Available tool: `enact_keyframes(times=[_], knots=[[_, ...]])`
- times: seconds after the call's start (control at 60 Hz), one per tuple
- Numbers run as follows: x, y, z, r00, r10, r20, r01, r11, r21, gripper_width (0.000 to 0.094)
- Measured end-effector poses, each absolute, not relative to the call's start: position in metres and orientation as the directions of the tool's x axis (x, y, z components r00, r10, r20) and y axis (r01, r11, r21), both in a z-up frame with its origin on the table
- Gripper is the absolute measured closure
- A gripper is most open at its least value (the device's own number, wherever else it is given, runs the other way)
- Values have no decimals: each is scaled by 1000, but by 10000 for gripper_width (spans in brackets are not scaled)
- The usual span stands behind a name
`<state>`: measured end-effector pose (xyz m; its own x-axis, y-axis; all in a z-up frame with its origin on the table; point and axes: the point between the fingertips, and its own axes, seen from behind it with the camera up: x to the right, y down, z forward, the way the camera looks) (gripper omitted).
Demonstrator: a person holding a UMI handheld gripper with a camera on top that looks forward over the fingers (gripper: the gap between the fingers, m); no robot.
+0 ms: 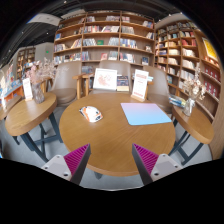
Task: Arrange mouse
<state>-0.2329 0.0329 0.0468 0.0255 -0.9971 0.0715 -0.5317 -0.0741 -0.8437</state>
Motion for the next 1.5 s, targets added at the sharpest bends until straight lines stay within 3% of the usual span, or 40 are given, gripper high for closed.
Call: enact_keyframes(times=[0.467, 0.983, 1.417, 1.467, 1.5], knots=[[-135, 108, 26, 59, -998, 9, -537, -39, -843, 79], [-35, 111, -11, 44, -998, 40, -604, -59, -795, 79], [32, 100, -14, 13, -1000, 8, -608, -14, -794, 84], [34, 101, -13, 14, -1000, 8, -605, -14, -796, 120], [35, 104, -13, 22, -1000, 8, -603, -20, -798, 202]])
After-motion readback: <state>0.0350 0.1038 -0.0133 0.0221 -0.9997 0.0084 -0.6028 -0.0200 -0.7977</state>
